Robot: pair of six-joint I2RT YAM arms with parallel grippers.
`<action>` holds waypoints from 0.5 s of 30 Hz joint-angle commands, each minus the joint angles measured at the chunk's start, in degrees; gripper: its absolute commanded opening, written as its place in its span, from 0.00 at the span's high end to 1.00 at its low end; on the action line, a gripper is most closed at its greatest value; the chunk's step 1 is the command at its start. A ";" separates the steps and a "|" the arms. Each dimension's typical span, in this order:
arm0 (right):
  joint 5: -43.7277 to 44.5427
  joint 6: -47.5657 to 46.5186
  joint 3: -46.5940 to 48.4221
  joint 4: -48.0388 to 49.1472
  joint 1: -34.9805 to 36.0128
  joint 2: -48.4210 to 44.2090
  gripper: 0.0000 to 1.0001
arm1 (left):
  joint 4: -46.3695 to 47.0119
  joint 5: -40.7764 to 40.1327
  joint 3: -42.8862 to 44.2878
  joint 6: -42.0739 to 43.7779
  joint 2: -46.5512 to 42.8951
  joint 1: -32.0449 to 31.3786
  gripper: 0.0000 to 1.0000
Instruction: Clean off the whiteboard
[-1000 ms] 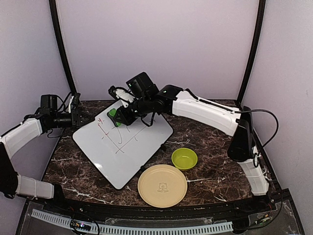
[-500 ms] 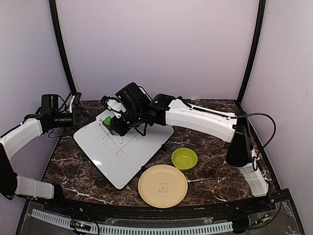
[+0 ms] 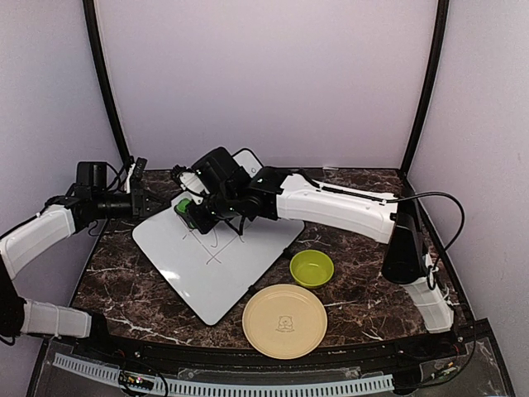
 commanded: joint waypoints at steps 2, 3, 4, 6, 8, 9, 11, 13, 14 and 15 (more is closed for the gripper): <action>-0.58 0.17 -6.25 3.77 0.33 -5.53 0.93 | 3.84 -3.38 -4.64 -6.06 -2.74 -3.39 1.00; -0.95 0.26 -6.16 3.30 0.33 -5.76 0.93 | 4.44 -3.70 -4.75 -7.04 -3.27 -3.92 1.00; -0.77 0.47 -5.60 2.34 0.36 -5.71 0.94 | 4.51 -4.54 -4.79 -7.42 -3.67 -4.19 1.00; -0.56 0.72 -5.28 1.43 0.32 -5.52 0.94 | 4.52 -5.65 -4.73 -7.61 -4.17 -4.94 1.00; -0.90 0.76 -5.61 1.69 0.36 -5.19 0.94 | 4.49 -6.01 -4.76 -7.37 -4.35 -5.50 1.00; -1.22 0.74 -5.36 1.70 0.35 -4.78 0.94 | 4.34 -6.30 -4.77 -7.20 -4.32 -5.81 1.00; -1.47 1.08 -4.01 0.93 0.36 -3.46 0.94 | 3.99 -6.62 -4.82 -6.44 -4.26 -6.19 1.00; -0.15 1.18 -2.54 0.00 0.23 -2.43 0.95 | 3.78 -6.52 -4.86 -5.81 -4.15 -6.28 1.00; 0.79 1.16 -2.19 -0.14 -0.05 -2.19 0.95 | 3.87 -6.41 -4.91 -5.49 -4.06 -6.33 1.00; 1.08 1.50 -2.21 -0.10 -0.36 -2.07 0.95 | 3.96 -6.23 -4.94 -5.33 -4.05 -6.37 1.00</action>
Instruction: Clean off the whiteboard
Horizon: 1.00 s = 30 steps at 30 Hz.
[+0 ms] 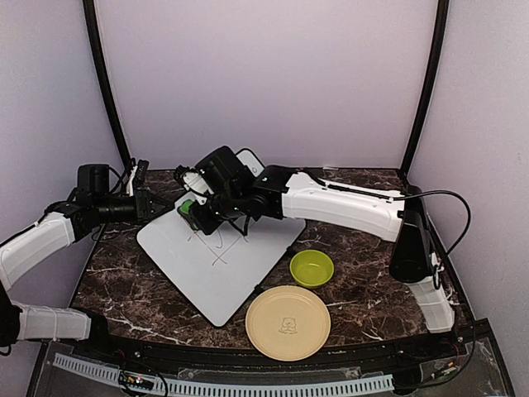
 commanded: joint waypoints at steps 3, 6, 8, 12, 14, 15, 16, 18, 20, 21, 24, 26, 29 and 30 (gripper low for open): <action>0.95 2.59 1.91 -0.40 -2.73 0.59 0.96 | -0.32 0.12 -1.36 2.44 -0.18 -1.62 1.00; 0.63 2.99 1.73 -1.07 -4.42 0.46 0.97 | -0.80 -0.19 -1.08 3.26 -0.30 -1.66 1.00; -0.49 2.84 3.60 -2.47 -4.83 1.46 0.97 | -1.23 -0.63 -0.92 3.86 -0.19 -1.66 1.00; -2.25 1.92 6.86 -3.96 -3.85 3.96 0.97 | -0.85 -0.25 -1.05 3.79 -0.02 -1.66 1.00; -2.31 1.43 6.03 -2.82 -3.10 3.84 0.97 | -0.64 -0.05 -1.01 3.71 0.02 -1.74 1.00; -2.46 1.32 5.27 -1.87 -2.87 3.53 0.97 | -0.65 0.01 -0.98 3.69 0.03 -1.75 1.00; -2.73 1.20 4.60 -0.95 -2.61 3.24 0.97 | -0.65 0.06 -0.98 3.67 0.05 -1.79 1.00; -3.82 1.34 4.57 -0.03 -2.31 3.26 0.98 | -0.65 0.23 -0.97 3.65 0.03 -1.88 1.00; -4.65 1.17 6.75 -1.04 -1.58 4.72 0.99 | -0.73 0.08 -1.04 3.74 0.03 -1.92 1.00; -4.67 0.80 8.45 -2.07 -1.17 5.74 1.00 | -0.67 0.06 -1.05 3.75 0.03 -1.99 1.00; -3.80 -0.55 11.23 -5.20 0.44 8.20 1.00 | -0.59 0.04 -0.99 3.75 0.12 -2.01 1.00; -2.98 -1.24 10.95 -6.46 0.94 8.59 1.00 | -0.62 0.08 -0.91 3.82 0.16 -2.01 1.00; -1.49 -2.16 10.35 -9.18 1.17 8.62 1.00 | -0.65 0.11 -0.84 3.95 0.33 -2.01 1.00; -1.24 -2.42 10.08 -10.20 1.17 8.50 1.00 | -0.65 0.09 -0.82 4.00 0.35 -2.04 1.00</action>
